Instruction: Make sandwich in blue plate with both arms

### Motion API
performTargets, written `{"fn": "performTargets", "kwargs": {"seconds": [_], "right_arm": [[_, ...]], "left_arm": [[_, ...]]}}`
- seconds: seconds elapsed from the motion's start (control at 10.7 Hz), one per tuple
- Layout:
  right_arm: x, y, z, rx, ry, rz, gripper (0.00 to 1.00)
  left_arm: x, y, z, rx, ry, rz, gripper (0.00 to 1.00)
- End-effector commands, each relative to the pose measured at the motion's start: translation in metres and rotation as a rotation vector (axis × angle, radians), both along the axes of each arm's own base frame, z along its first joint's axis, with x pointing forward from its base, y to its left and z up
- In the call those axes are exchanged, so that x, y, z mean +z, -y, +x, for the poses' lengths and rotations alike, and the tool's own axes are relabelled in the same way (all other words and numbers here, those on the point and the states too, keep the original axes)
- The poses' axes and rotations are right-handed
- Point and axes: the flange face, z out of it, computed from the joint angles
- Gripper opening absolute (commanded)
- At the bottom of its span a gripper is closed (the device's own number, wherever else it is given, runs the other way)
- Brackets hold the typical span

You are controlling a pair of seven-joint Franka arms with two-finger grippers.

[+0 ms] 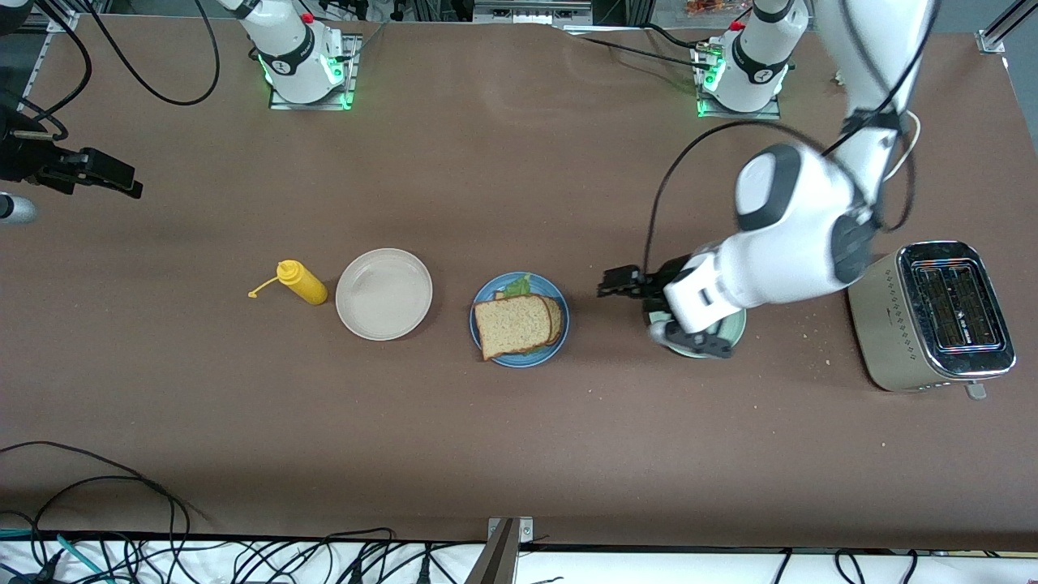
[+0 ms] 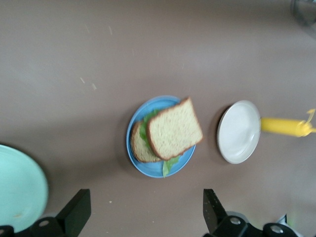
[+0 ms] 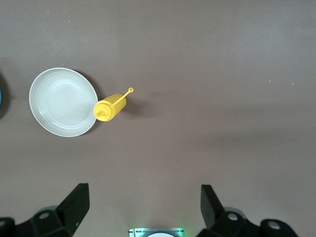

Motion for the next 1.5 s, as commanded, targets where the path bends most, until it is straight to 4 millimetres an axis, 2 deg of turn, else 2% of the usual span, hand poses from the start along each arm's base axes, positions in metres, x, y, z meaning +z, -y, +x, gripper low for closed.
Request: {"fn": "performTargets", "kwargs": {"seconds": [0.0, 0.19, 0.38, 0.56, 0.84, 1.13, 1.22, 1.41], "right_arm": [[0.005, -0.007, -0.002, 0.005, 0.001, -0.013, 1.0], [0.005, -0.007, -0.002, 0.005, -0.001, -0.013, 1.0], [0.005, -0.007, -0.002, 0.005, -0.001, -0.013, 1.0], [0.005, -0.007, -0.002, 0.005, -0.001, -0.013, 1.0], [0.005, -0.007, -0.002, 0.005, -0.001, -0.013, 1.0], [0.005, -0.006, -0.002, 0.003, -0.001, -0.013, 1.0], [0.005, -0.006, -0.002, 0.003, -0.001, -0.013, 1.0], [0.005, -0.007, -0.002, 0.005, -0.001, -0.013, 1.0]], "left_arm": [[0.077, -0.075, -0.052, 0.048, 0.09, 0.048, 1.0], [0.114, -0.118, -0.075, 0.026, 0.082, 0.137, 1.0], [0.144, -0.145, -0.094, -0.043, 0.115, 0.264, 1.0], [0.169, -0.156, -0.116, -0.085, 0.128, 0.395, 1.0], [0.2, -0.172, -0.13, -0.111, 0.09, 0.55, 1.0], [0.207, -0.179, -0.134, -0.105, 0.085, 0.656, 1.0], [0.201, -0.184, -0.135, -0.059, 0.034, 0.664, 1.0], [0.196, -0.177, -0.133, 0.005, 0.012, 0.67, 1.0]]}}
